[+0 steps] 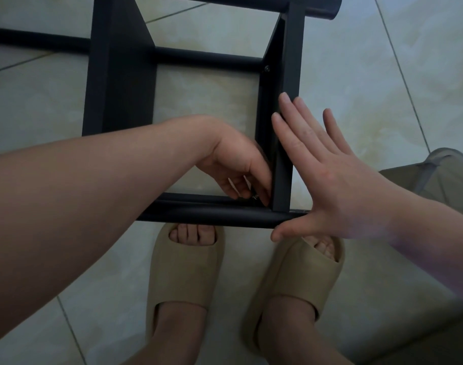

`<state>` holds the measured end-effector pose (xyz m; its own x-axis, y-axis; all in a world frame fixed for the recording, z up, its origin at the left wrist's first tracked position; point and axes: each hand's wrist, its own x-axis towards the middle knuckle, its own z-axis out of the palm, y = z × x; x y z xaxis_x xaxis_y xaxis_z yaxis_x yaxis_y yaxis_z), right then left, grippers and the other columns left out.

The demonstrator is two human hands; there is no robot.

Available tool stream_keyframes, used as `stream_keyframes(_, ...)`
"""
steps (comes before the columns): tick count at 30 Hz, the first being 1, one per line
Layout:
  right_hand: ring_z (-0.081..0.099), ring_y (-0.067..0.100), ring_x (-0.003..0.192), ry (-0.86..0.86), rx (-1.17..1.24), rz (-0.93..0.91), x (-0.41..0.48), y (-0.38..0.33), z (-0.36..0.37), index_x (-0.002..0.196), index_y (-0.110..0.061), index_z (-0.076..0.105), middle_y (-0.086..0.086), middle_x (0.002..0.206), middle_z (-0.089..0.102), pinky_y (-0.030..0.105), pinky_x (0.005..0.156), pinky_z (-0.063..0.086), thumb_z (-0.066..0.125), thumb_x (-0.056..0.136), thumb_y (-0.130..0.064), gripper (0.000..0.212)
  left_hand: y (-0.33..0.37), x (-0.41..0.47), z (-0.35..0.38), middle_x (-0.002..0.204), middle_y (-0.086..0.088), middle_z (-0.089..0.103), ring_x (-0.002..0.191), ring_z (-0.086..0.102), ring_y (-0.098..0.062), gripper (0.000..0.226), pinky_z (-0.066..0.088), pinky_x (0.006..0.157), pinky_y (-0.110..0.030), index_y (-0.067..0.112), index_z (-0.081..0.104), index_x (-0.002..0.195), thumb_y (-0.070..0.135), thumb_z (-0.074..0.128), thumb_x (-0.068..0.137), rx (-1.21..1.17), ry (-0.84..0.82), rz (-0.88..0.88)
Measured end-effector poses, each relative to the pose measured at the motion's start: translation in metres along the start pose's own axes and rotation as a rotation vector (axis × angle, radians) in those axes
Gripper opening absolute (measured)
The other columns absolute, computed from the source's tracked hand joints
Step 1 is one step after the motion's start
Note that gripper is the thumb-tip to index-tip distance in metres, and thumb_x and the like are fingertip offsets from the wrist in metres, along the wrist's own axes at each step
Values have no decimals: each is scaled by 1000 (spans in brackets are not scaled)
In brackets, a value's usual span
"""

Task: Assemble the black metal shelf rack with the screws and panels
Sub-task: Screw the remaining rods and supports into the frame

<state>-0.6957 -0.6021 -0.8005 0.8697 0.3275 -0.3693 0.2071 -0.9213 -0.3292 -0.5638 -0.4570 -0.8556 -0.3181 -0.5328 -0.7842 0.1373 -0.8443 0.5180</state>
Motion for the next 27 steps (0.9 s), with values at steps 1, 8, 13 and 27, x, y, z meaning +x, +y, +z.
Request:
stream_keyframes(1,-18,26,156,1,0,0,0,0,0,161,-3,-4,12,169,-18,55,126,-6,50,67,-92,141,0,0,0,91,2,72,74,56,-13,8,47,83,-31,18,73,89,15,66,91,8,6,1)
stream_keyframes(8,-18,26,156,1,-5,5,0,0,1,161,-3,-4,12,169,-18,56,126,-5,48,67,-94,141,0,6,4,75,-1,70,65,52,-11,18,45,70,-25,15,71,79,4,64,91,-25,17,9)
stream_keyframes(13,-20,25,155,-15,4,6,0,0,0,161,-4,-6,11,169,-19,56,126,-5,50,67,-93,141,0,4,5,78,0,68,70,55,-12,15,45,76,-27,13,69,84,1,62,90,-60,15,23)
stream_keyframes(27,-20,24,155,-27,29,11,0,-1,-1,161,-5,-7,10,169,-20,55,126,-7,53,67,-91,141,-4,6,7,74,0,68,67,53,-11,17,45,71,-24,15,69,81,2,63,90,-86,24,18)
